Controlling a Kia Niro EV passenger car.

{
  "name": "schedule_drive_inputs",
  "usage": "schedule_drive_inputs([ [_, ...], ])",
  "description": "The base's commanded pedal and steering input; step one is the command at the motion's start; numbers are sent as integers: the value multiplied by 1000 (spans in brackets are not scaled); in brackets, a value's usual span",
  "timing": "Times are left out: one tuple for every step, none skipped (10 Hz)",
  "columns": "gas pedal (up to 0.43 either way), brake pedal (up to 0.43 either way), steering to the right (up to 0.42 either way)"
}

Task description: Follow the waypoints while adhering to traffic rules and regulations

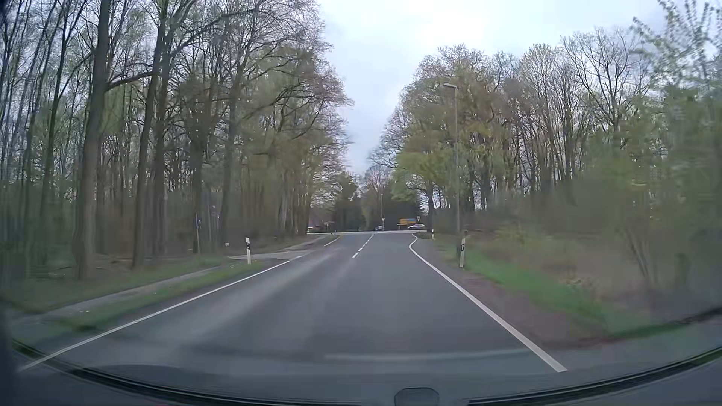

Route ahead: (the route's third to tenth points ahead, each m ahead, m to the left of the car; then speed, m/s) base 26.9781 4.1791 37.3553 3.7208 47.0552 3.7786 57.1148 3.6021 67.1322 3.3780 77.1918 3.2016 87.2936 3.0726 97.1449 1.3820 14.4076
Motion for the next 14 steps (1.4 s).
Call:
schedule_drive_inputs([
  [59,0,-1],
  [59,0,-1],
  [59,0,-1],
  [59,0,-3],
  [67,0,-3],
  [79,0,-3],
  [87,0,-3],
  [87,0,-3],
  [87,6,-3],
  [87,0,-3],
  [87,0,-3],
  [87,0,-3],
  [87,0,-3],
  [87,0,-3],
])
